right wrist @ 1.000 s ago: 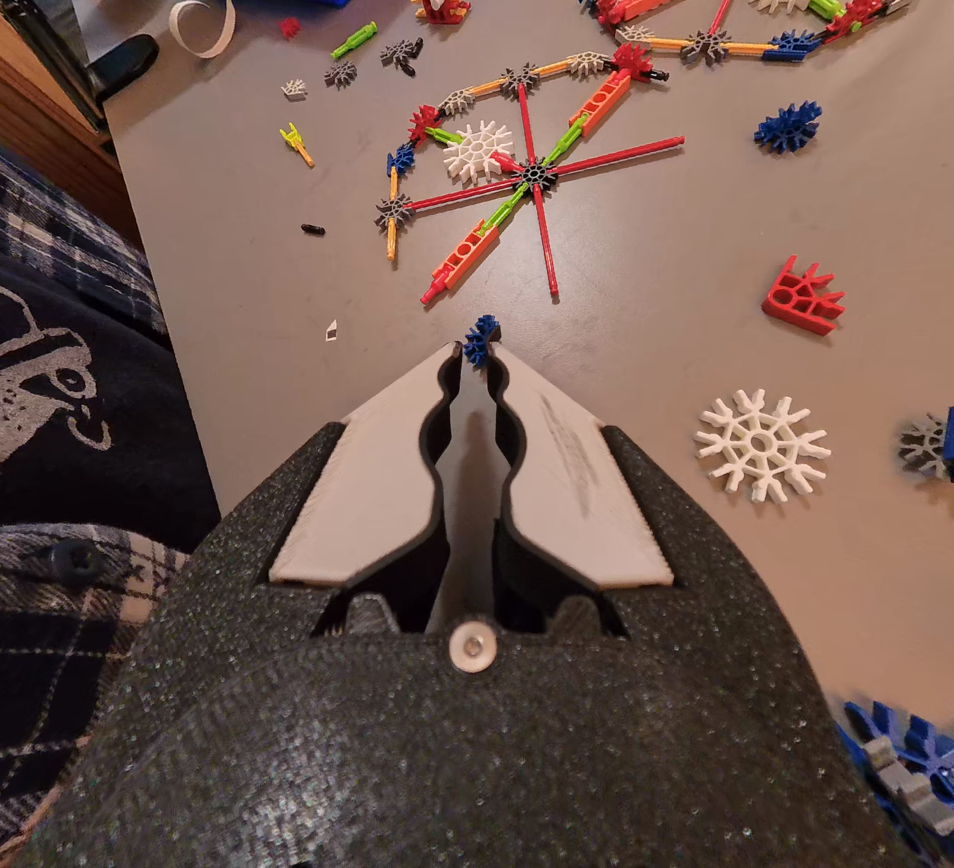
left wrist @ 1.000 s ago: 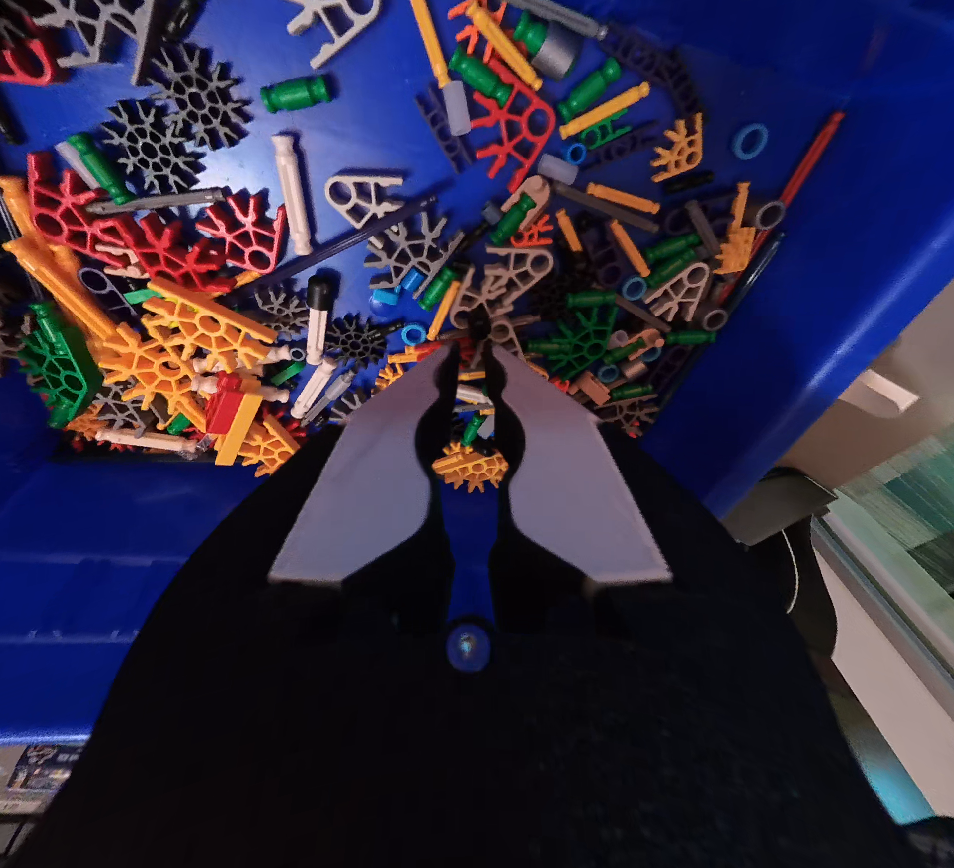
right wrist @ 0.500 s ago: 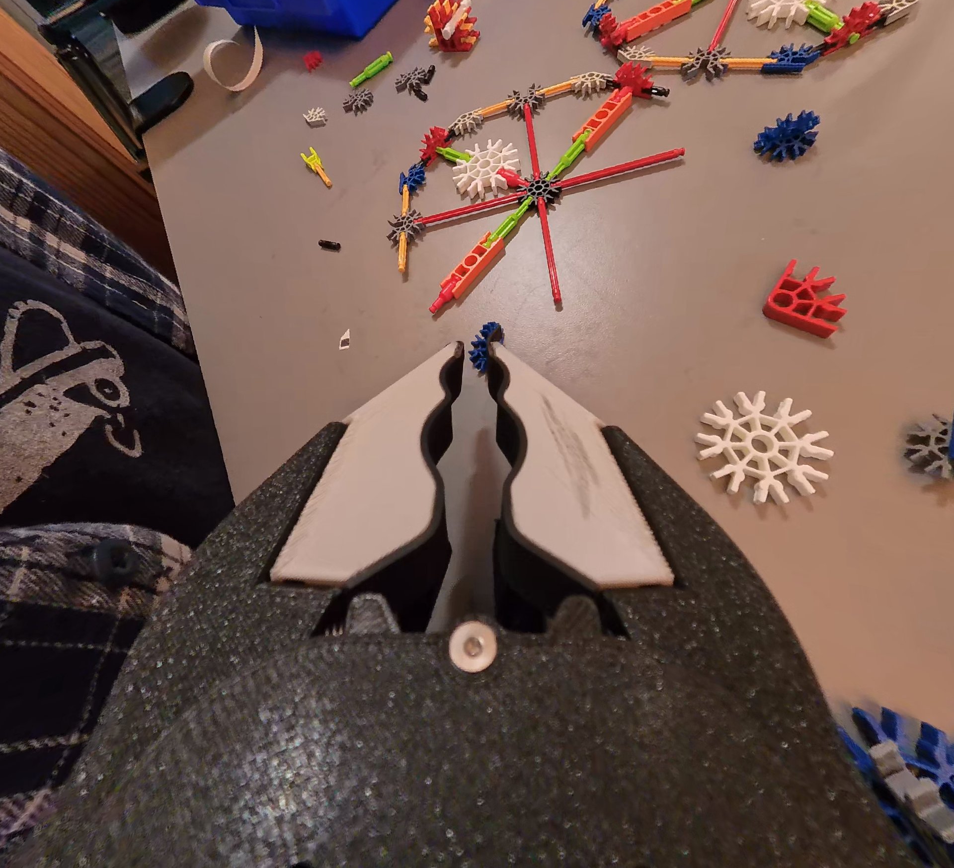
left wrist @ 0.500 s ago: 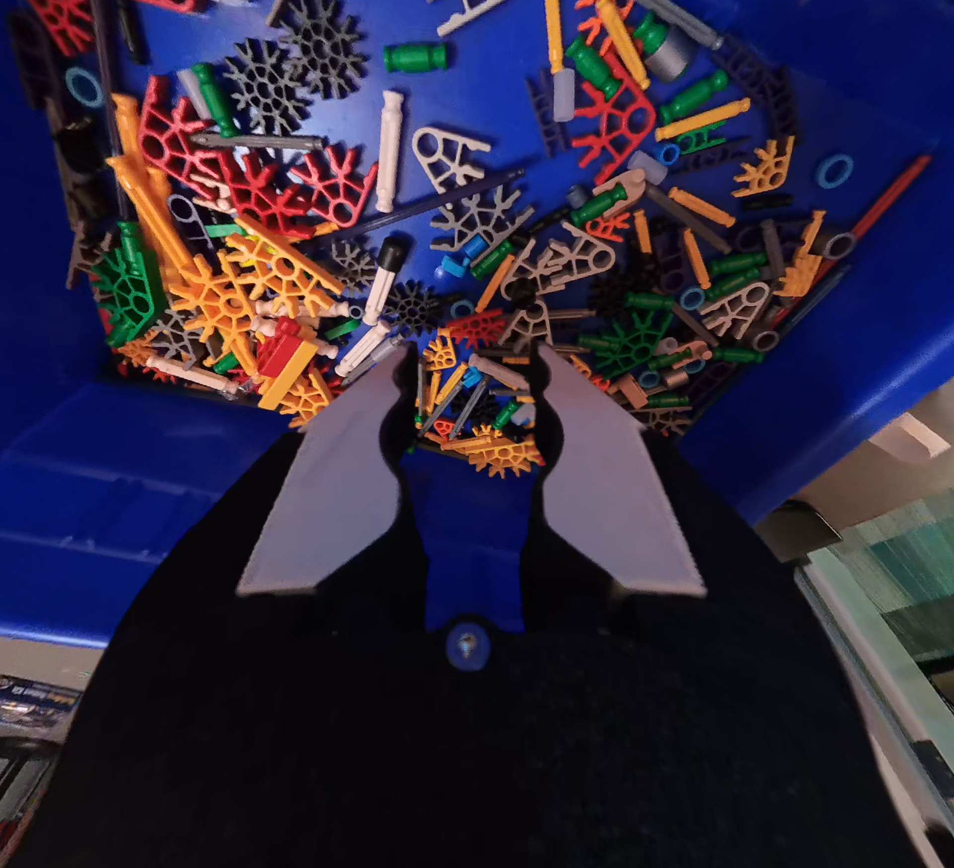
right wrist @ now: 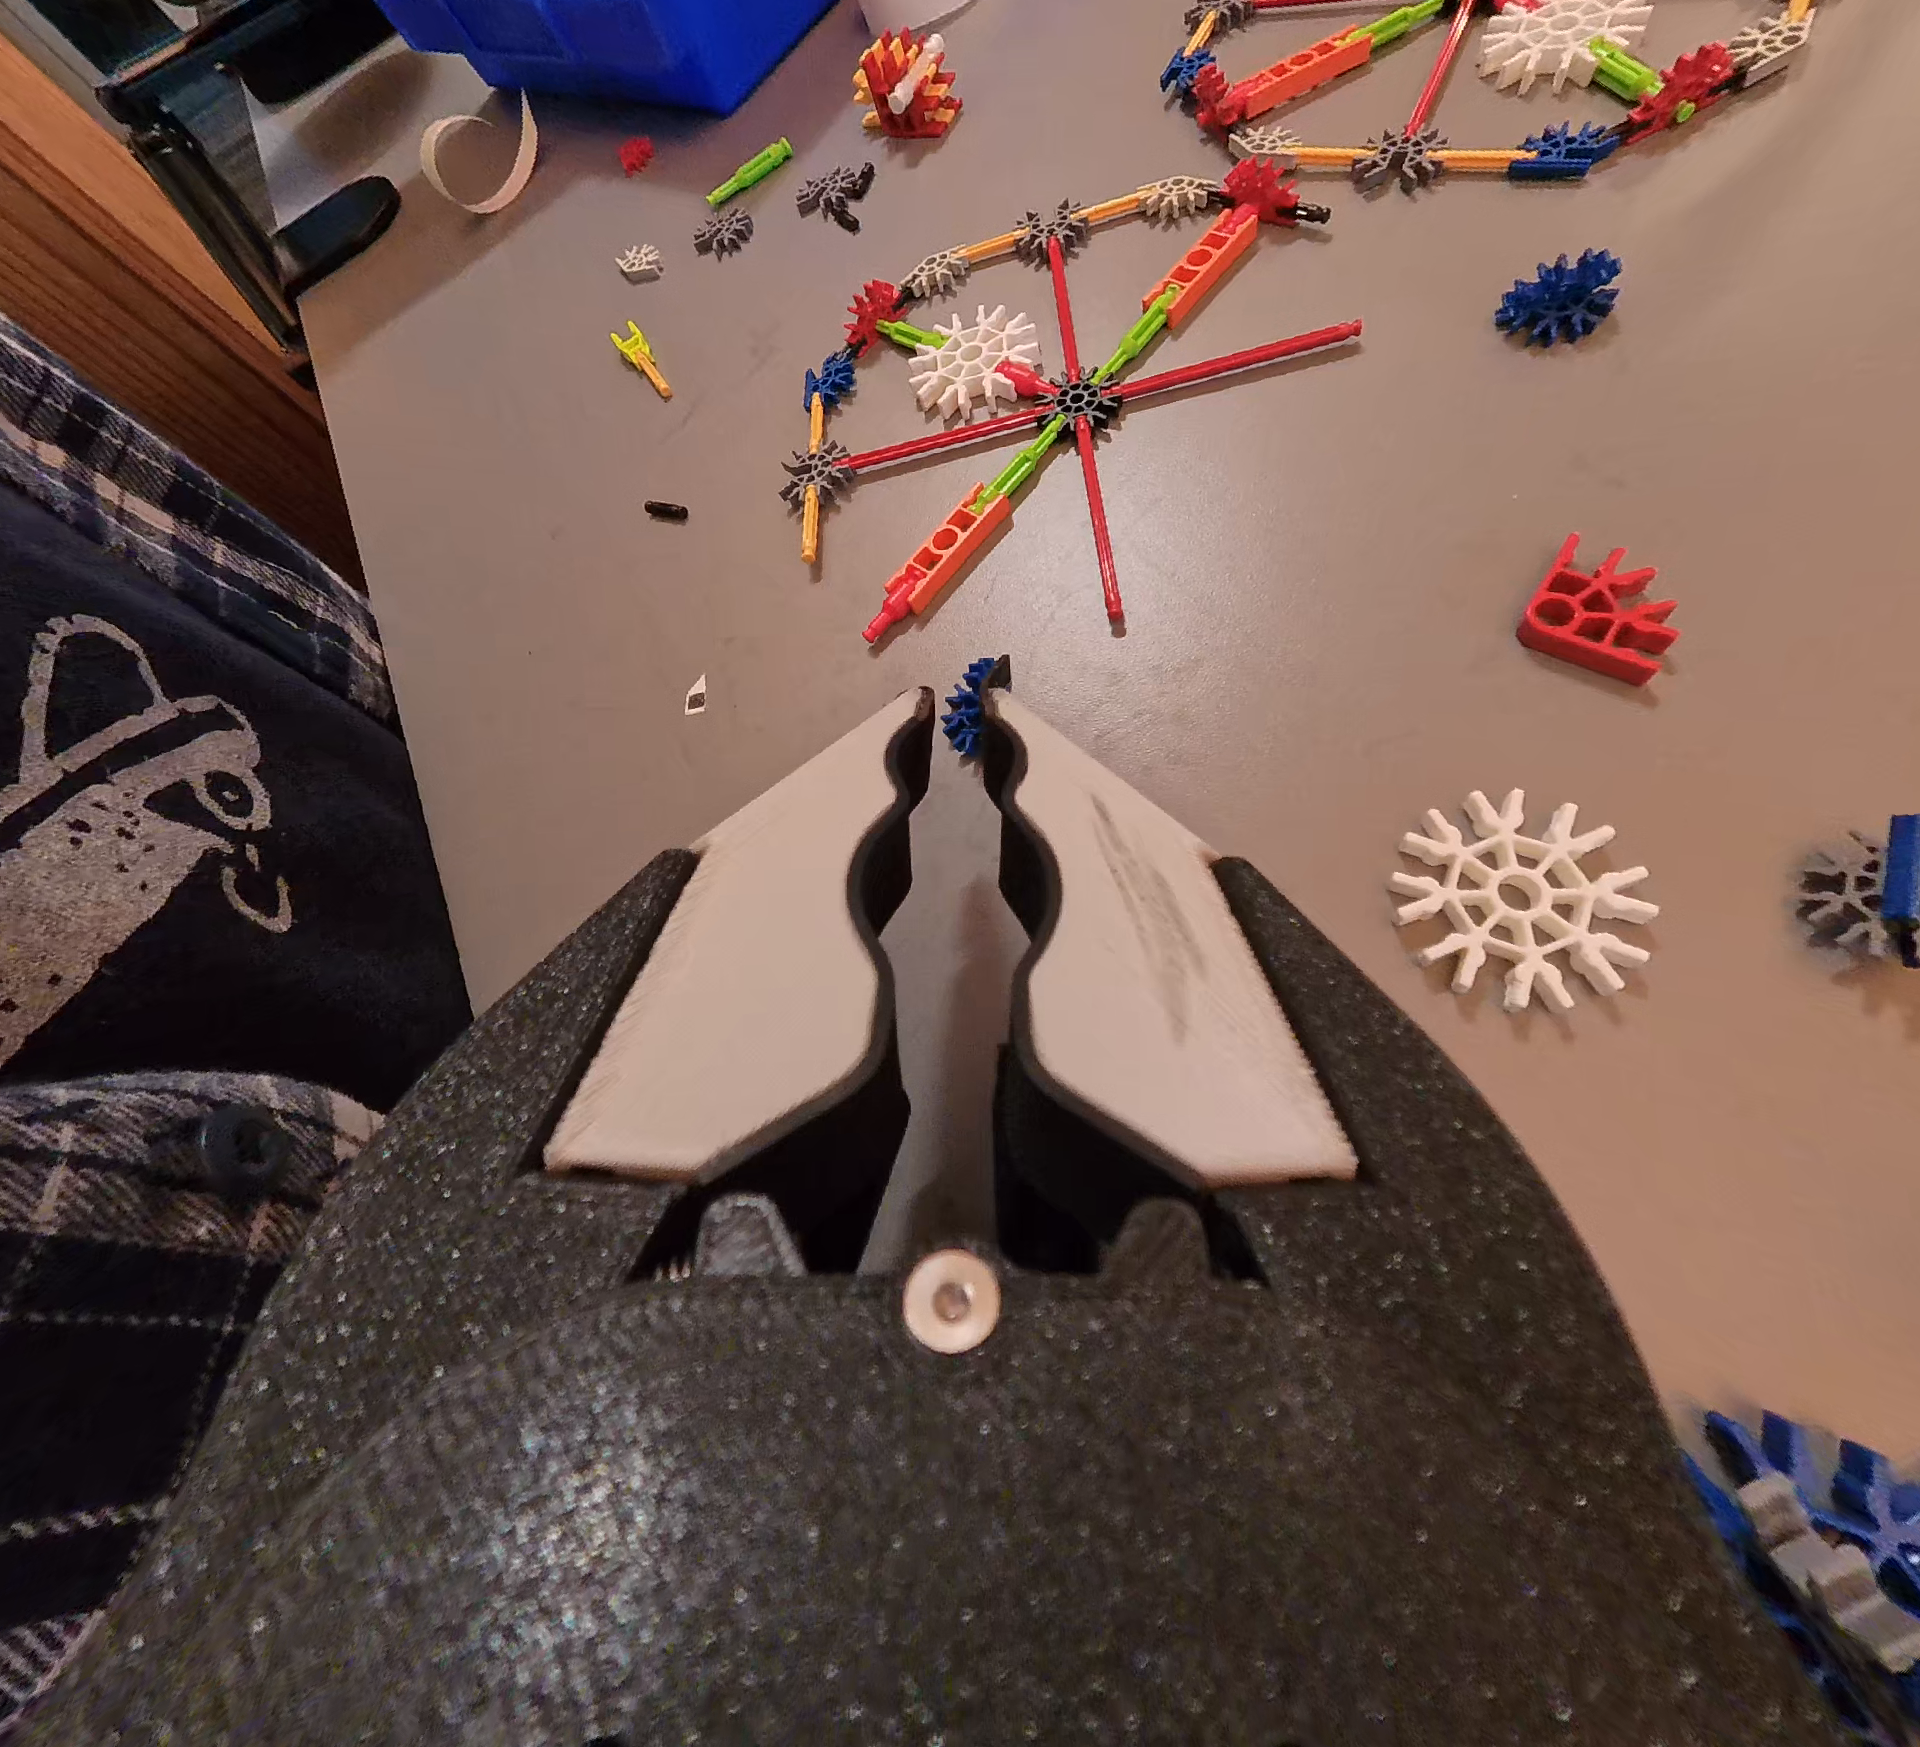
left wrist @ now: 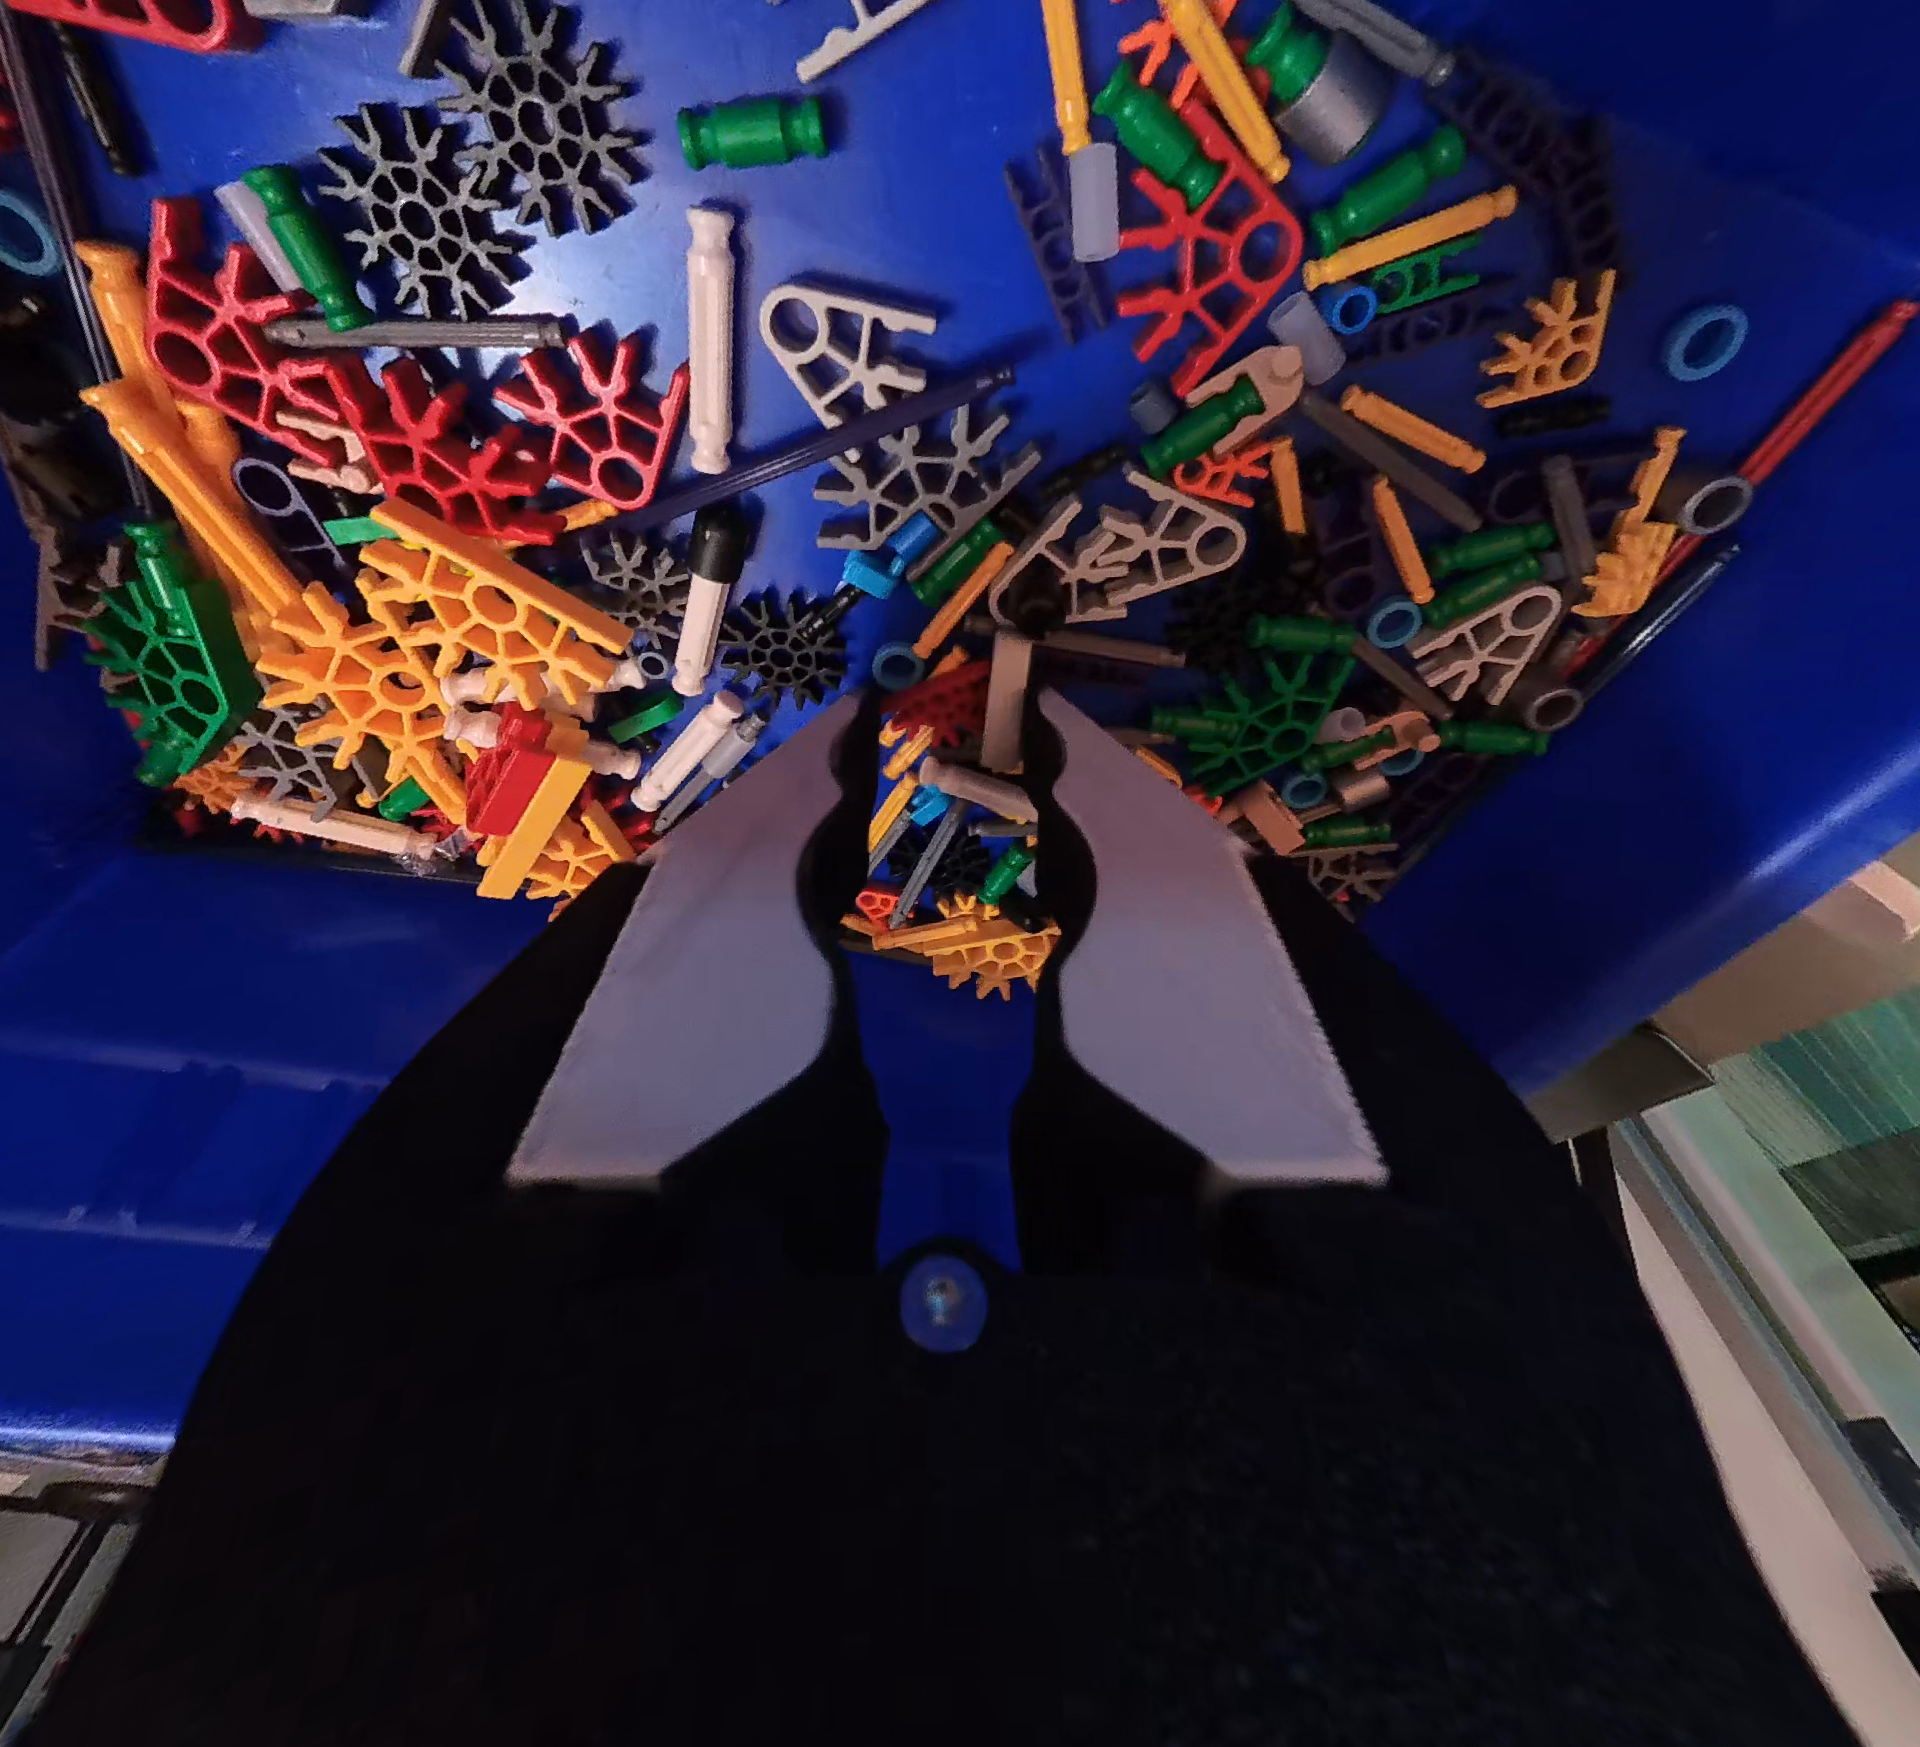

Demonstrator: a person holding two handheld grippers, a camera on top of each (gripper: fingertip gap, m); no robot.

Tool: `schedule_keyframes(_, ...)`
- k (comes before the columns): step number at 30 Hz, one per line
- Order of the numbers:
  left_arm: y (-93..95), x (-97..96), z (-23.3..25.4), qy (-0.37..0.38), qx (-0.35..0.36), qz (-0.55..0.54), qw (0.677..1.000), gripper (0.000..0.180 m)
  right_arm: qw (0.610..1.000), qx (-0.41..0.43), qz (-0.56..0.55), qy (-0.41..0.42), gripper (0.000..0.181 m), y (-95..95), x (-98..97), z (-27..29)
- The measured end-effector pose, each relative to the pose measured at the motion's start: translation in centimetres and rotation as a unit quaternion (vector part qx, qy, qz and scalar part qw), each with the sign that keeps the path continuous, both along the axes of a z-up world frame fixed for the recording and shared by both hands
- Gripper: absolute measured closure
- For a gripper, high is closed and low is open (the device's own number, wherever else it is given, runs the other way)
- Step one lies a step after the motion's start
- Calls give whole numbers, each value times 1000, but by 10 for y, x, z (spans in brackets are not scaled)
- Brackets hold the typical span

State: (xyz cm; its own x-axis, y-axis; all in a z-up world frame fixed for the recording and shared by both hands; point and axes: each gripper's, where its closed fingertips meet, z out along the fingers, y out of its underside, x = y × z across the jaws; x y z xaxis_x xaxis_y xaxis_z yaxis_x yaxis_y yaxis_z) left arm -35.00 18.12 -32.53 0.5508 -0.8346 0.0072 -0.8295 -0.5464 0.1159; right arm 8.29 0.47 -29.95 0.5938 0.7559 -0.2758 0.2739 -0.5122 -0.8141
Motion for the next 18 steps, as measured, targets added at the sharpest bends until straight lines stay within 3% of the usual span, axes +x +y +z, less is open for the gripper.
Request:
schedule_keyframes(11,20,-10,17,-13,57,28,998,154,1000,-1,-1,0,173,0,0,0)
schedule_keyframes(13,21,-10,23,-17,66,34,997,132,1000,-1,-2,0,174,1,0,0)
schedule_keyframes(18,19,9,54,-42,128,23,991,124,1000,-1,-4,-8,173,1,0,-2)
